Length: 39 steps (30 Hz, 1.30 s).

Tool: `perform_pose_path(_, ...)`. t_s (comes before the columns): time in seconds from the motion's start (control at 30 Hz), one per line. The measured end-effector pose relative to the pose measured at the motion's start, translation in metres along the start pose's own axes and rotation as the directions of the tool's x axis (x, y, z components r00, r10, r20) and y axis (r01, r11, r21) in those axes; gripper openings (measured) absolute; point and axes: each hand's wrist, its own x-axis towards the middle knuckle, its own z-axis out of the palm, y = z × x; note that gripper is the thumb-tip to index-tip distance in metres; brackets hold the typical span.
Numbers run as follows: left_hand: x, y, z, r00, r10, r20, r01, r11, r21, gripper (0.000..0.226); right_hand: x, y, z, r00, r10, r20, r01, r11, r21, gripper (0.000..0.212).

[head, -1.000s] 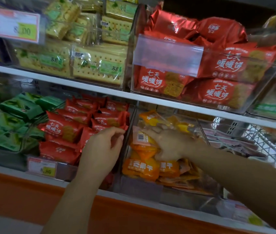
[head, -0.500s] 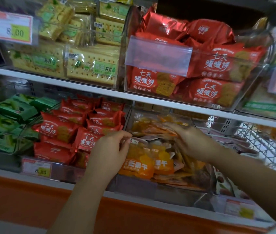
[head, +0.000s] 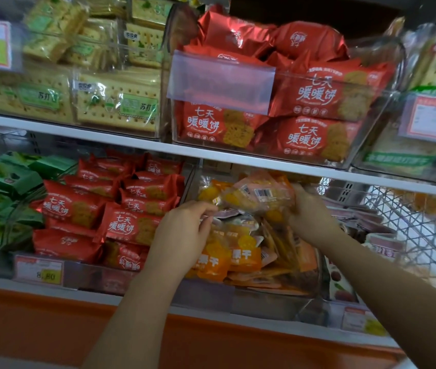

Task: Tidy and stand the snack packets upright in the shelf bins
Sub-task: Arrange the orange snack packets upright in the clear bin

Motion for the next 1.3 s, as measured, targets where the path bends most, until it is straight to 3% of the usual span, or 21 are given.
perform_pose_path(0.1, 0.002, 0.001, 0.001, 0.999, -0.010, 0.052, 0.010, 1.000, -0.004, 0.024, 0.002, 0.004, 0.003, 0.998, 0.045, 0.032, -0.038, 0.981, -0.189, 0.040)
perform_pose_path(0.2, 0.008, 0.004, 0.005, 0.988, -0.009, 0.152, 0.012, 1.000, -0.018, 0.026, 0.002, 0.013, -0.001, 1.000, 0.016, 0.015, -0.008, 0.912, -0.409, 0.048)
perform_pose_path(0.3, 0.028, 0.010, 0.018, 0.959, -0.021, 0.282, 0.019, 1.000, 0.010, 0.030, 0.010, 0.023, -0.006, 0.998, 0.027, 0.049, -0.012, 0.956, -0.292, 0.049)
perform_pose_path(0.43, 0.065, 0.008, 0.047, 0.879, -0.061, 0.472, -0.007, 0.990, 0.141, 0.033, 0.022, 0.037, 0.003, 0.983, -0.048, 0.178, 0.031, 0.995, 0.099, 0.031)
perform_pose_path(0.53, 0.086, 0.000, 0.064, 0.825, -0.046, 0.563, -0.099, 0.970, 0.224, 0.031, 0.023, 0.051, 0.009, 0.967, -0.053, 0.251, -0.006, 0.974, 0.229, 0.049)
perform_pose_path(0.67, 0.105, -0.013, 0.078, 0.776, -0.042, 0.629, -0.098, 0.978, 0.187, 0.025, 0.026, 0.056, 0.015, 0.964, -0.030, 0.263, -0.056, 0.949, 0.310, 0.072)
perform_pose_path(0.83, 0.117, -0.010, 0.087, 0.735, -0.082, 0.673, -0.065, 0.980, 0.190, 0.030, 0.027, 0.054, 0.021, 0.993, -0.030, 0.116, -0.007, 0.951, 0.308, 0.038)
perform_pose_path(1.0, 0.112, -0.005, 0.094, 0.629, -0.135, 0.765, -0.017, 0.982, 0.187, 0.040, 0.025, 0.049, 0.020, 0.997, -0.031, 0.077, 0.005, 0.947, 0.320, 0.036)
perform_pose_path(1.17, 0.107, -0.002, 0.094, 0.506, -0.230, 0.832, -0.053, 0.954, 0.295, 0.086, 0.023, 0.048, 0.019, 0.994, -0.032, 0.104, -0.004, 0.945, 0.326, 0.036)
perform_pose_path(1.23, 0.105, -0.002, 0.094, 0.513, -0.247, 0.822, -0.050, 0.948, 0.316, 0.085, 0.024, 0.049, 0.019, 0.994, -0.036, 0.108, 0.000, 0.949, 0.315, 0.034)
perform_pose_path(1.3, 0.101, -0.003, 0.095, 0.587, -0.197, 0.785, -0.052, 0.959, 0.280, 0.072, 0.024, 0.050, 0.018, 0.993, -0.044, 0.111, 0.008, 0.953, 0.304, 0.034)
